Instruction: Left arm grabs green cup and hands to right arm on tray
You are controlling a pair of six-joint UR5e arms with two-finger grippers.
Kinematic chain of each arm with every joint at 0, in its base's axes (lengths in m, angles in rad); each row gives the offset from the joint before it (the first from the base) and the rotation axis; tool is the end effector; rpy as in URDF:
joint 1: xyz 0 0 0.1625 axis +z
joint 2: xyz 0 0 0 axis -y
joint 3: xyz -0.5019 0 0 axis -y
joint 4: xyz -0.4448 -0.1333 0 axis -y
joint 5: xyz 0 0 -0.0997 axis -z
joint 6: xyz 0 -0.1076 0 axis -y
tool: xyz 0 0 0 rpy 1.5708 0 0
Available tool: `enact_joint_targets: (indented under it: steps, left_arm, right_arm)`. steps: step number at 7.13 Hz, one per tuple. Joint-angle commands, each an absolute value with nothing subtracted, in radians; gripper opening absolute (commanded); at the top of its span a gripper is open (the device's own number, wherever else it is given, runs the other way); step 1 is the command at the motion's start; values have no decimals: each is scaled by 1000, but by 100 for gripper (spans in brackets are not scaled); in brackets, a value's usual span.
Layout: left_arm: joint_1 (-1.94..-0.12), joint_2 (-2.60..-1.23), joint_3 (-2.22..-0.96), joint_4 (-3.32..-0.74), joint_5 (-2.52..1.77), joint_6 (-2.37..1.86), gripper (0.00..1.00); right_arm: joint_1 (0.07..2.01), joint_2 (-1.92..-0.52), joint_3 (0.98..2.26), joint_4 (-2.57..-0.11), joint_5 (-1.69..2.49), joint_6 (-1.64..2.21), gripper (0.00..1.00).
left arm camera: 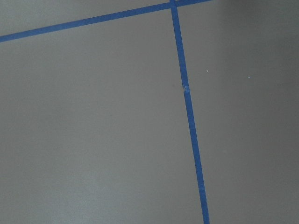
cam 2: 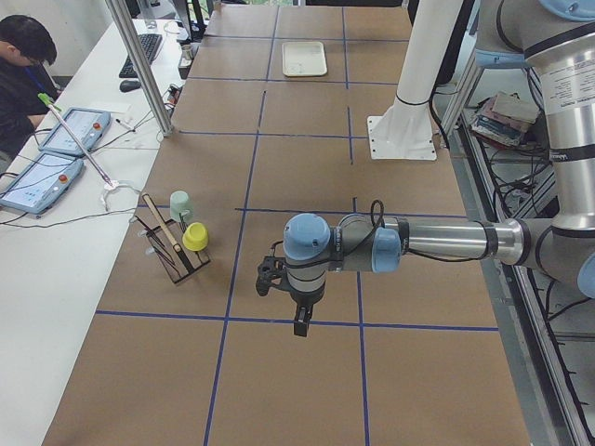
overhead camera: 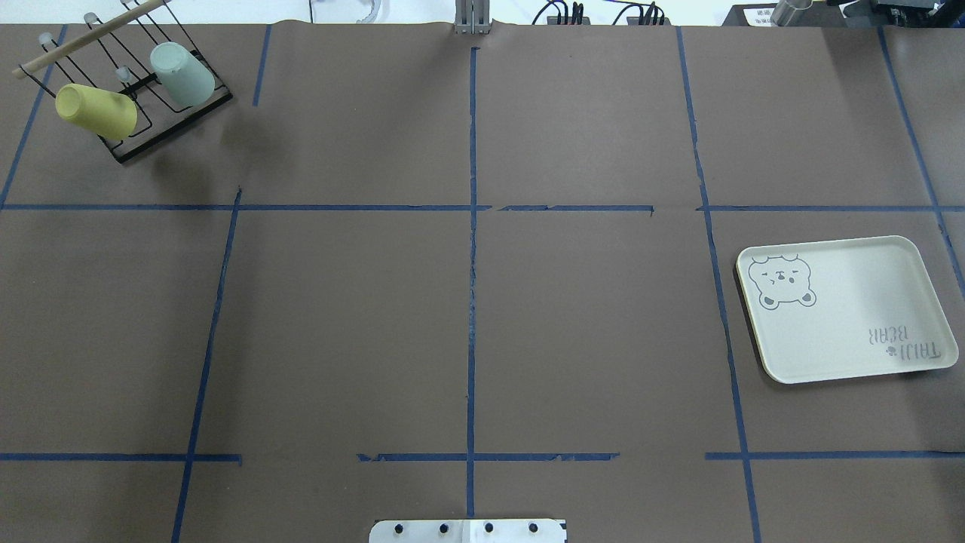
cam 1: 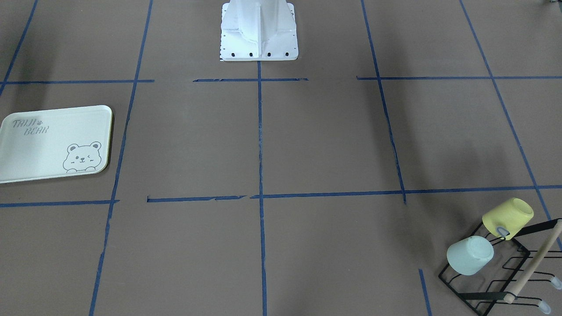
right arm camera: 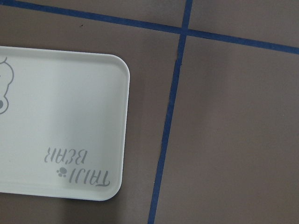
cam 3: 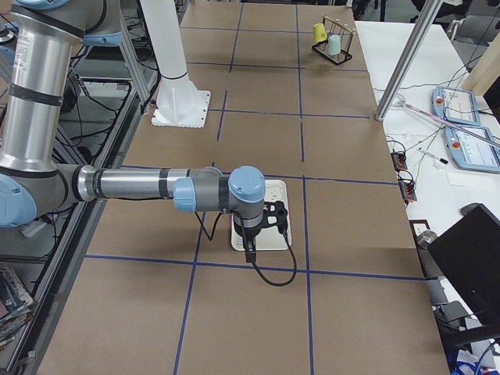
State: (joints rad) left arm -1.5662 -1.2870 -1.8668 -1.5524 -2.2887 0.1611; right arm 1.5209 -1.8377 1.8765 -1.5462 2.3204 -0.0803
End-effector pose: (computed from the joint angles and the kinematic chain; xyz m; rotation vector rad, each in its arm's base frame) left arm -0.0607 -0.4037 0.7206 0.0503 0.7169 0.1563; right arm 0.0391 -0.4191 0.7017 0.0719 -0.7490 -0.1478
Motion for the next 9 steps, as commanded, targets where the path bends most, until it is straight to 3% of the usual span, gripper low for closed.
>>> enact_joint_targets:
  steps: [1, 4, 6, 9]
  left_arm:
    - [-1566, -1287, -1867, -1552, -2289, 161, 100]
    - [-1560, -1296, -1879, -1554, -2283, 155, 100]
    - [-1554, -1491, -1840, -1599, -2280, 155, 100]
    - [-1545, -1562, -1821, -1697, -2318, -11, 100]
  right_arm:
    - [1520, -1838, 1879, -1545, 2321, -80, 100]
    - [1520, -1835, 1882, -1545, 2321, -80, 100]
    - [1520, -1832, 1882, -1545, 2321, -80, 100]
    - [1520, -1830, 1882, -1545, 2321, -80, 100]
